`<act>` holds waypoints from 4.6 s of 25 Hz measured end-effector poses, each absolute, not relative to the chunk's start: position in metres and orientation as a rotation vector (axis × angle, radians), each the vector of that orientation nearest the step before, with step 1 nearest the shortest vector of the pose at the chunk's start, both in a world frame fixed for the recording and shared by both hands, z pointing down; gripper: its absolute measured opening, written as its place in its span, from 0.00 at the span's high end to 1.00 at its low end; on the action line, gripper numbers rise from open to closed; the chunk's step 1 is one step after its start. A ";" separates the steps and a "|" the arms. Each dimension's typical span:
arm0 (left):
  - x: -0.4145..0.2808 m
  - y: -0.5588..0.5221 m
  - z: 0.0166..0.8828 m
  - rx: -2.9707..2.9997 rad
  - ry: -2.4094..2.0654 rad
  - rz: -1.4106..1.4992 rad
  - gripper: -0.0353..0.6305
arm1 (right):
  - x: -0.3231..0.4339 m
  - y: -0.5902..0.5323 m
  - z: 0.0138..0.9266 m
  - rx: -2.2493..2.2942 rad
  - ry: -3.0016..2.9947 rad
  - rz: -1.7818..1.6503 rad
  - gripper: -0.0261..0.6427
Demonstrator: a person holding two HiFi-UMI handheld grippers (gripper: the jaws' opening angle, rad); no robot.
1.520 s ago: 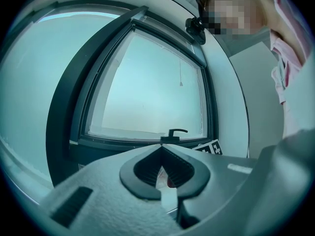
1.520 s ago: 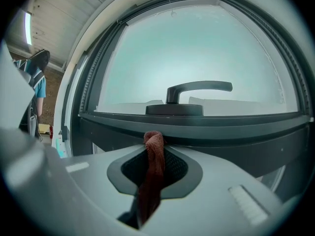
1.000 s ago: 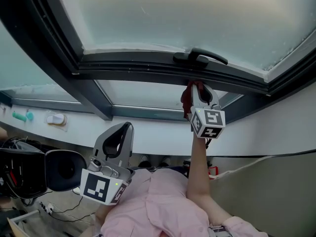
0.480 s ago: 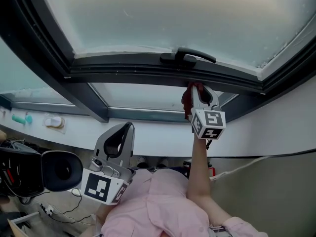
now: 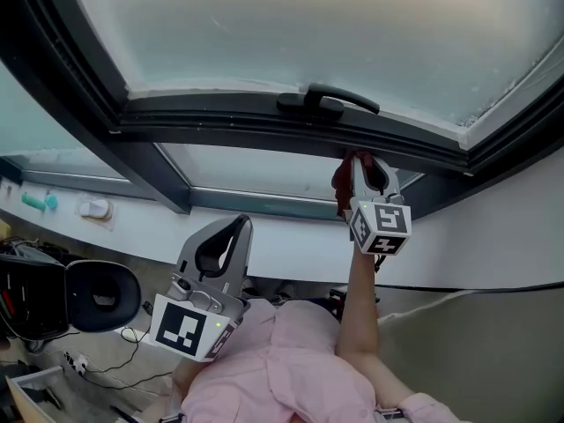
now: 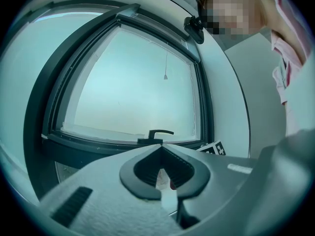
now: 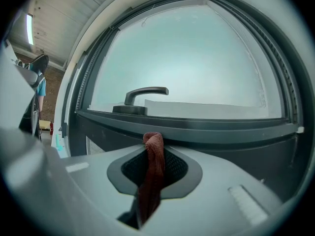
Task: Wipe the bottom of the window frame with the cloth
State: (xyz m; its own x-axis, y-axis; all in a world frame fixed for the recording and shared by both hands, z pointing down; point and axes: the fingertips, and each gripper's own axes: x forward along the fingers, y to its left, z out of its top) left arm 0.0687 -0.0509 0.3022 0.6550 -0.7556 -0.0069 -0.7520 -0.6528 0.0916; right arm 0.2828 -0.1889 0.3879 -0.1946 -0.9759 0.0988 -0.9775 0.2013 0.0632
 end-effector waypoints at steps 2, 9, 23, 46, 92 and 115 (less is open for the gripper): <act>0.078 -0.050 0.303 2.788 -1.259 -0.061 0.95 | 0.289 -0.187 0.389 1.906 -2.347 0.024 0.89; 0.105 -0.049 0.298 2.773 -1.286 -0.146 0.95 | 0.294 -0.191 0.386 1.836 -2.405 -0.004 0.89; 0.136 -0.039 0.316 2.758 -1.306 -0.040 0.95 | 0.294 -0.185 0.390 1.724 -2.502 0.016 0.89; 0.135 -0.034 0.310 2.765 -1.337 -0.072 0.95 | 0.338 -0.180 0.385 1.824 -2.423 -0.011 0.89; 0.139 -0.045 0.309 2.788 -1.296 -0.073 0.95 | 0.421 -0.167 0.385 2.048 -2.241 0.033 0.89; 0.161 -0.049 0.312 2.766 -1.344 -0.040 0.95 | 0.506 -0.152 0.387 2.276 -2.126 0.105 0.89</act>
State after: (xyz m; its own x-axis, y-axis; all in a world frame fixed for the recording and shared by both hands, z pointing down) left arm 0.1612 -0.0494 0.3119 0.6180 -0.7861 0.0052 -0.7844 -0.6162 0.0708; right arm 0.5061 -0.1521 0.3873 0.0669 -0.9955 0.0670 -0.9972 -0.0689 -0.0274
